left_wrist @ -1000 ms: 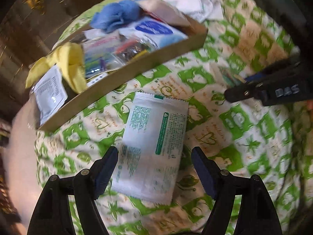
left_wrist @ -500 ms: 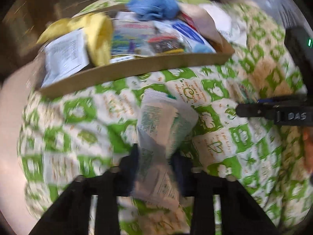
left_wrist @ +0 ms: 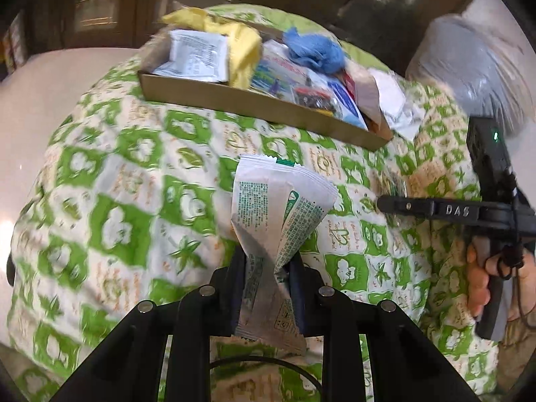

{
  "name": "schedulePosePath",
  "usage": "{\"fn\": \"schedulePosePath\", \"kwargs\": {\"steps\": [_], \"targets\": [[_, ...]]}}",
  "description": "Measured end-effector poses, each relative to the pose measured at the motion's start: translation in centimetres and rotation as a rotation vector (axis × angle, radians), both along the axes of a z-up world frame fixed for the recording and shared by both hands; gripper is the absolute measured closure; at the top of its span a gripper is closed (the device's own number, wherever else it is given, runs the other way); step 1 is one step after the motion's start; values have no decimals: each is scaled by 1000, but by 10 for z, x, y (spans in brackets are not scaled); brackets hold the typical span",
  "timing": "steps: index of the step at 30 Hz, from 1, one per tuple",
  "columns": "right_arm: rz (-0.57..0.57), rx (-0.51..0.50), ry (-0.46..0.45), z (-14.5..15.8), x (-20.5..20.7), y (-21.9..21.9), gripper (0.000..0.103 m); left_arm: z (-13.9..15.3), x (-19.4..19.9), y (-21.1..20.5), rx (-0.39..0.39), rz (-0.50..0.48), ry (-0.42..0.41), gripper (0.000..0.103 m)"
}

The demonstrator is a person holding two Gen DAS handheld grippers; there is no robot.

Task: Organize soft objects
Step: 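Lift the pencil bag with right tool while left tool carries the white sachet toward the box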

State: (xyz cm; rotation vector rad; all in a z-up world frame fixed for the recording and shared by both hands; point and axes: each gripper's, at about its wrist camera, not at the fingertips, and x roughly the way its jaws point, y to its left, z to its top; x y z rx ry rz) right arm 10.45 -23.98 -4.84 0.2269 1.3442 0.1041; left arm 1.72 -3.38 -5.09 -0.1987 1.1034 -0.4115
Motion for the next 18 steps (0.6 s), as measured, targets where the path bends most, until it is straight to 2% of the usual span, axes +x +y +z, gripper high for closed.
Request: {"fn": "schedulePosePath", "kwargs": {"steps": [5, 10, 18], "targets": [[12, 1, -34, 9, -6, 3, 80, 5, -2, -1, -13, 52, -16, 78], [37, -18, -85, 19, -14, 12, 80, 6, -5, -7, -1, 49, -33, 78], [64, -45, -108, 21, -21, 21, 80, 7, -7, -4, -21, 57, -35, 78]]}}
